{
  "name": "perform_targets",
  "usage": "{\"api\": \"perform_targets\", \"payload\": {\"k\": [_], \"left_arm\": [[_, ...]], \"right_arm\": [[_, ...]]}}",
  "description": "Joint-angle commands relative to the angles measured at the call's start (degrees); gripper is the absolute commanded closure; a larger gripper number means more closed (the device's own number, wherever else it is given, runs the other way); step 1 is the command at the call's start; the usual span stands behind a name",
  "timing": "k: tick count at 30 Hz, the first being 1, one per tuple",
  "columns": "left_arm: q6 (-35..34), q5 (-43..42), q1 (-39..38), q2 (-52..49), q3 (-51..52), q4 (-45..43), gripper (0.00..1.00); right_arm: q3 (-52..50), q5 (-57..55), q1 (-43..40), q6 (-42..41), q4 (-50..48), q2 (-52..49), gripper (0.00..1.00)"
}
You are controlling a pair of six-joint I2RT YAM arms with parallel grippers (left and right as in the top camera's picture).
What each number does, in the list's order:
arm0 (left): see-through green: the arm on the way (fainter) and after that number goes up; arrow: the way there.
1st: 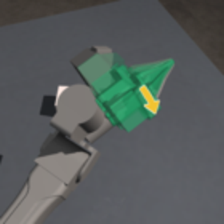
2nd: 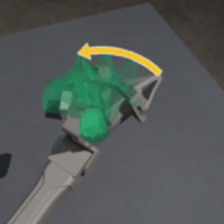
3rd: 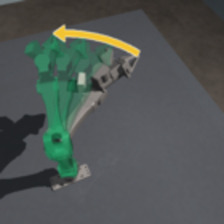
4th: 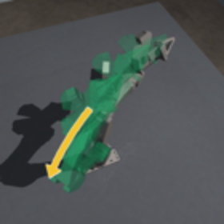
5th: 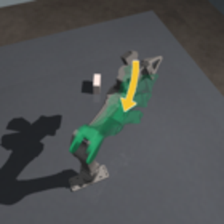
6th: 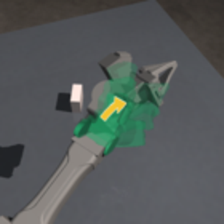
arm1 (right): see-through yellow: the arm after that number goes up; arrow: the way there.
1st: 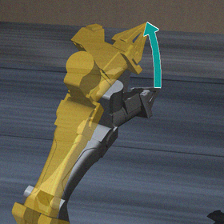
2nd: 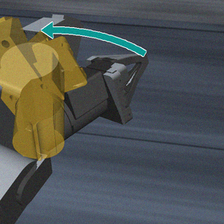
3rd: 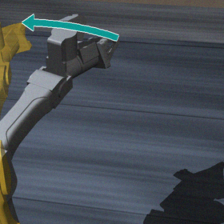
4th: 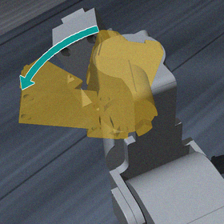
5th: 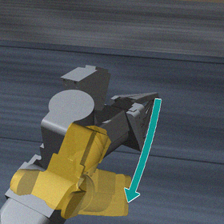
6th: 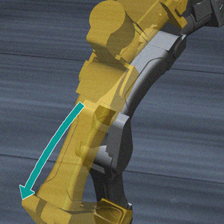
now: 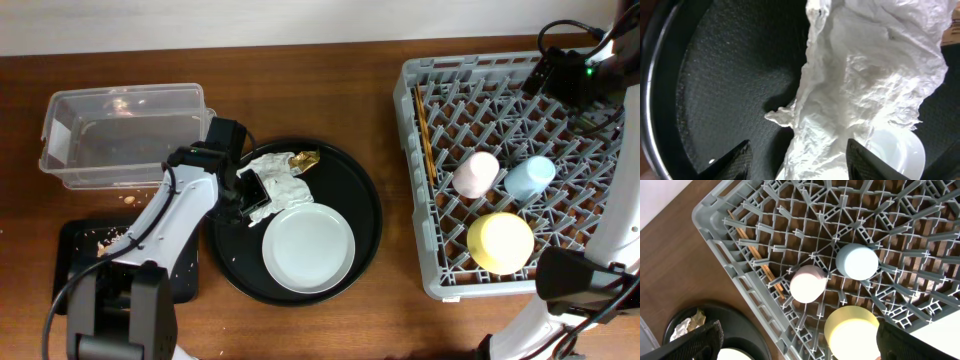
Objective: Sort waste into correct bins and load items into the dishwasher rack
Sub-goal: 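Lift the tissue off the round tray with the left gripper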
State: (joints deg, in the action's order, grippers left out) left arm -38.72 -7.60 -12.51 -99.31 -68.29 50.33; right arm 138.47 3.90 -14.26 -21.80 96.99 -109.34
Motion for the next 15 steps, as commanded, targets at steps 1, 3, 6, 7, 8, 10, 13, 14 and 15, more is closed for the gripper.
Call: {"api": "perform_targets", "payload": {"k": [1, 3, 6, 7, 8, 10, 13, 14, 15], "left_arm": [[-0.3, -3.5, -0.2, -0.3, 3.4, -2.9, 0.41], [-0.3, -3.9, -0.2, -0.3, 4.7, -5.0, 0.42], [-0.3, -4.1, -0.2, -0.3, 4.7, -5.6, 0.51], [-0.3, -4.2, -0.2, -0.3, 4.7, -5.8, 0.57], [-0.3, -4.2, -0.2, -0.3, 4.7, -6.0, 0.62], [-0.3, -4.2, -0.2, -0.3, 4.7, -6.2, 0.82], [-0.3, -4.2, -0.2, -0.3, 4.6, -6.4, 0.99], [-0.3, -4.2, -0.2, -0.2, 4.5, -6.3, 1.00], [-0.3, -4.3, -0.2, 0.1, 4.3, -6.1, 1.00]], "right_arm": [[0.3, -0.5, 0.0, 0.5, 0.3, 0.2, 0.01], [0.3, -0.6, 0.0, 0.5, 0.3, 0.2, 0.01], [0.3, -0.5, 0.0, 0.5, 0.3, 0.2, 0.01], [0.3, -0.5, 0.0, 0.5, 0.3, 0.2, 0.01], [0.3, -0.5, 0.0, 0.5, 0.3, 0.2, 0.01], [0.3, -0.5, 0.0, 0.5, 0.3, 0.2, 0.01], [0.3, -0.5, 0.0, 0.5, 0.3, 0.2, 0.01], [0.3, -0.6, 0.0, 0.5, 0.3, 0.2, 0.01], [0.3, -0.5, 0.0, 0.5, 0.3, 0.2, 0.01]]}}
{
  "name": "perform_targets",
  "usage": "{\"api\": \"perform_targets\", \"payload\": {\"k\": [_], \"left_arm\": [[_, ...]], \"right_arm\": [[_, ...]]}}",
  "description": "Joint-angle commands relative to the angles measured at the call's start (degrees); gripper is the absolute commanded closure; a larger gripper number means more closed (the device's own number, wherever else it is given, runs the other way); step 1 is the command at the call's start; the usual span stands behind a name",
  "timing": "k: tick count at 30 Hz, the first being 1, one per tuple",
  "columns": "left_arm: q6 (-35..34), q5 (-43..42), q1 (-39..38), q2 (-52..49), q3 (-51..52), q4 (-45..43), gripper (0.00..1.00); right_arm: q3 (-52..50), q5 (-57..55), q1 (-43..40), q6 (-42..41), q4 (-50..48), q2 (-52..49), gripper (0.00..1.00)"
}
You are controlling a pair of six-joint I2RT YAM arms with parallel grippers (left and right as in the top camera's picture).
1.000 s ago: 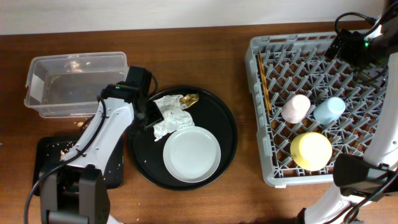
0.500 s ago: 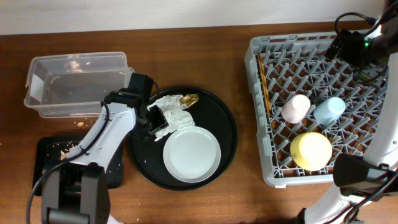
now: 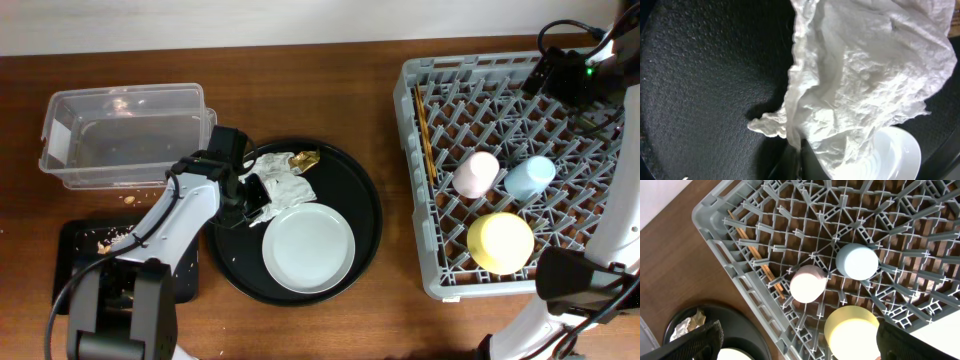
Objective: Sort waste into correct bins and load items into the dishwasher rack
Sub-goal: 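Lift the tissue off the round tray with the left gripper, then carry the tissue into the clear plastic container and release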
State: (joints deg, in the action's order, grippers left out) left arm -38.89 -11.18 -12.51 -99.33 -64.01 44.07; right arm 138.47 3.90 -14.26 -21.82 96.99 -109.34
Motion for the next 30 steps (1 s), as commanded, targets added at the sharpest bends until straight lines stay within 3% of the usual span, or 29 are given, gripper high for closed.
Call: {"api": "perform_targets", "payload": {"k": [1, 14, 20, 25, 30], "left_arm": [[-0.1, -0.7, -0.2, 0.6, -0.1, 0.3, 1.00], [0.1, -0.6, -0.2, 18.3, -2.5, 3.0, 1.00], [0.1, 0.8, -0.2, 23.1, -2.5, -5.2, 1.00], [0.1, 9.4, 0.0, 27.7, -2.5, -14.8, 0.99], [0.1, 27.6, 0.9, 29.5, -2.5, -21.6, 0.99]], "right_arm": [[0.3, -0.6, 0.0, 0.5, 0.3, 0.2, 0.01], [0.3, -0.5, 0.0, 0.5, 0.3, 0.2, 0.01], [0.3, -0.5, 0.0, 0.5, 0.3, 0.2, 0.01], [0.3, -0.6, 0.0, 0.5, 0.3, 0.2, 0.01], [0.3, -0.5, 0.0, 0.5, 0.3, 0.2, 0.01]]}}
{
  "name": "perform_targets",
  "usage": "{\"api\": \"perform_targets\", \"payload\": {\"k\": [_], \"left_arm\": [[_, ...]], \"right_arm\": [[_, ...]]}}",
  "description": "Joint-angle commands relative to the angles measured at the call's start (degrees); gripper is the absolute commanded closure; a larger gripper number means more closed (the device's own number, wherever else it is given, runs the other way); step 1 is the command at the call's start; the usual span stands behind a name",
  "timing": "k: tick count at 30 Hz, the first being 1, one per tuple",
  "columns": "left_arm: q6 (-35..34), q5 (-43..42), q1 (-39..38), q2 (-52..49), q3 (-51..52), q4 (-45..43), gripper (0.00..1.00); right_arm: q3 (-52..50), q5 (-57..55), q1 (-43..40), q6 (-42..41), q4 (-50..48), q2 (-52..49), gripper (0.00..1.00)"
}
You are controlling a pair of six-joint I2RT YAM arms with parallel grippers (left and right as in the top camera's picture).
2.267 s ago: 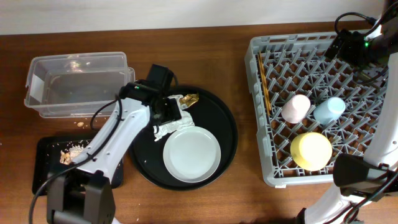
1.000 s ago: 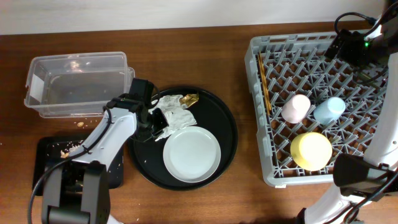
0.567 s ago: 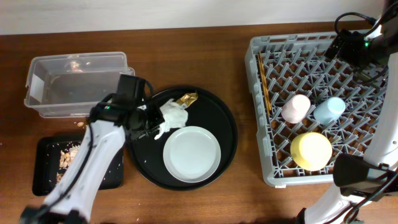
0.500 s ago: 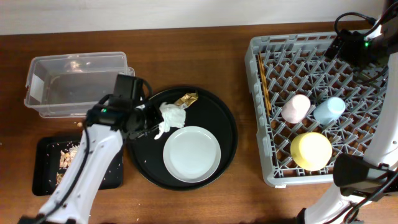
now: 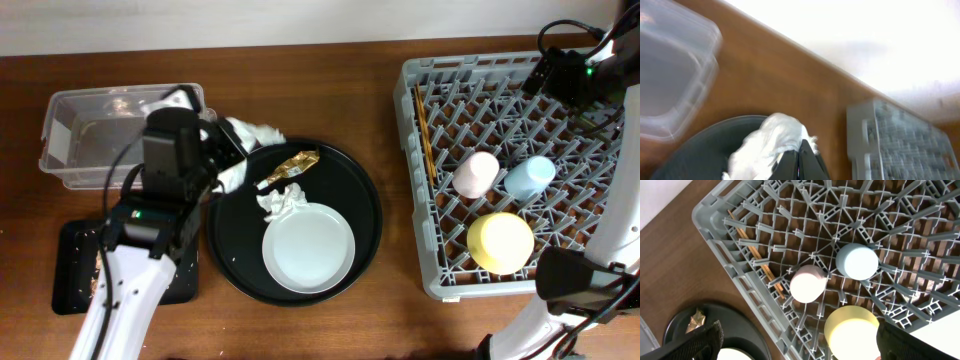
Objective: Sort waste into correct bins and load items into the dishwasher rack
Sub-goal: 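Carry the tissue into the clear plastic container and release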
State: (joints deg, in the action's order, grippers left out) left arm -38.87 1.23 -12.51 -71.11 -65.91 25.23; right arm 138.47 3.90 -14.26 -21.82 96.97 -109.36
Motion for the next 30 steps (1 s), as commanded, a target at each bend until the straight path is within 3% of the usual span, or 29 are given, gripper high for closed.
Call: {"api": "perform_targets", "payload": {"k": [1, 14, 16, 19, 20, 26, 30], "left_arm": [[0.1, 16.6, 1.5, 1.1, -0.6, -3.6, 1.00], [0.1, 18.7, 15.0, -14.7, -0.6, -25.3, 0.97], [0.1, 18.6, 15.9, -17.0, -0.6, -26.9, 0.87], [0.1, 17.5, 16.5, -17.8, -0.6, -26.6, 0.49], [0.2, 16.9, 16.5, -17.5, -0.6, -26.5, 0.41], [1.4, 15.1, 16.5, -11.8, -0.6, -23.1, 0.16], [2.0, -4.0, 16.5, -4.2, -0.6, -12.3, 0.01]], "right_arm": [[0.3, -0.5, 0.0, 0.5, 0.3, 0.2, 0.01], [0.3, -0.5, 0.0, 0.5, 0.3, 0.2, 0.01], [0.3, -0.5, 0.0, 0.5, 0.3, 0.2, 0.01], [0.3, -0.5, 0.0, 0.5, 0.3, 0.2, 0.01], [0.3, -0.5, 0.0, 0.5, 0.3, 0.2, 0.01], [0.3, -0.6, 0.0, 0.5, 0.3, 0.2, 0.01], [0.3, -0.5, 0.0, 0.5, 0.3, 0.2, 0.01]]}}
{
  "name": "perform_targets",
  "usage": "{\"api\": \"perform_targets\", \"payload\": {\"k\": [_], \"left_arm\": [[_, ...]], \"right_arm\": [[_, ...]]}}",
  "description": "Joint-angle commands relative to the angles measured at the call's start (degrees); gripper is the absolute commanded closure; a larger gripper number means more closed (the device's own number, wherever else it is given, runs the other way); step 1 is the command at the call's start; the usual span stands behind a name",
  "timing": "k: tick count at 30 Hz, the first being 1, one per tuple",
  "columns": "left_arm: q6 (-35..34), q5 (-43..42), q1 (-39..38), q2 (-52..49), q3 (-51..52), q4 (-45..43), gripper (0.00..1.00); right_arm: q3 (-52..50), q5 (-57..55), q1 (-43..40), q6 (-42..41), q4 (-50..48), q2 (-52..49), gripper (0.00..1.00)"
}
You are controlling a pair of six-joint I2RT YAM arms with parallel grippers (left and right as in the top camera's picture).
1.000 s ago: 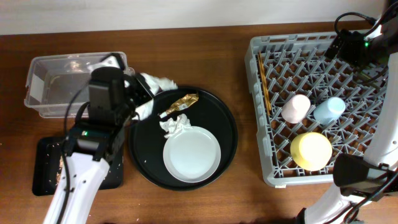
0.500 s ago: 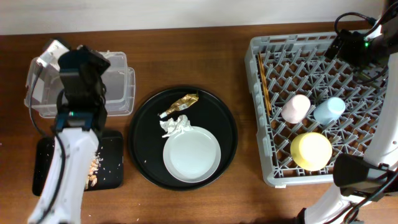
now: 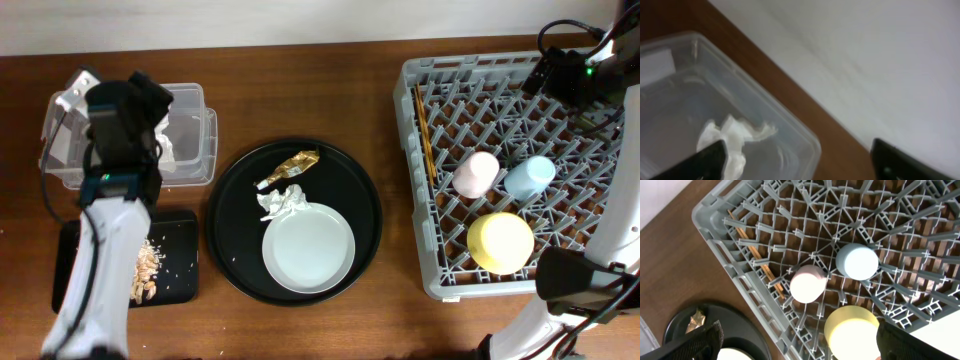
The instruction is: Sort waste into correct bins and load items into the dishwasher rack
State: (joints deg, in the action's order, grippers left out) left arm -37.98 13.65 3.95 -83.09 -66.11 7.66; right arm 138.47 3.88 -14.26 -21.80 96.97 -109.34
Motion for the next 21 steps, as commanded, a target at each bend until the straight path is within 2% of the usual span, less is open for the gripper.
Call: {"api": "perform_targets", "payload": {"k": [1, 3, 6, 8, 11, 14, 21], "left_arm": [[2.4, -22.2, 0.0, 9.0, -0.4, 7.8, 0.01], [6.0, -33.5, -2.0, 9.9, -0.4, 12.8, 0.01], [12.2, -37.1, -7.4, 8.7, -0.4, 18.0, 0.01], [15.9, -34.4, -11.8, 7.3, -0.4, 21.9, 0.01], [15.7, -25.0, -18.8, 3.5, -0.4, 29.7, 0.01], [13.1, -18.8, -21.7, -0.8, -0.4, 33.3, 0.01], [8.5, -18.5, -24.2, -13.4, -0.4, 34.0, 0.01]], "right_arm": [[0.3, -0.5, 0.0, 0.5, 0.3, 0.2, 0.01], [0.3, -0.5, 0.0, 0.5, 0.3, 0.2, 0.01], [0.3, -0.5, 0.0, 0.5, 0.3, 0.2, 0.01], [0.3, -0.5, 0.0, 0.5, 0.3, 0.2, 0.01], [0.3, -0.5, 0.0, 0.5, 0.3, 0.2, 0.01], [0.3, -0.5, 0.0, 0.5, 0.3, 0.2, 0.01], [0.3, -0.5, 0.0, 0.5, 0.3, 0.2, 0.01]]}}
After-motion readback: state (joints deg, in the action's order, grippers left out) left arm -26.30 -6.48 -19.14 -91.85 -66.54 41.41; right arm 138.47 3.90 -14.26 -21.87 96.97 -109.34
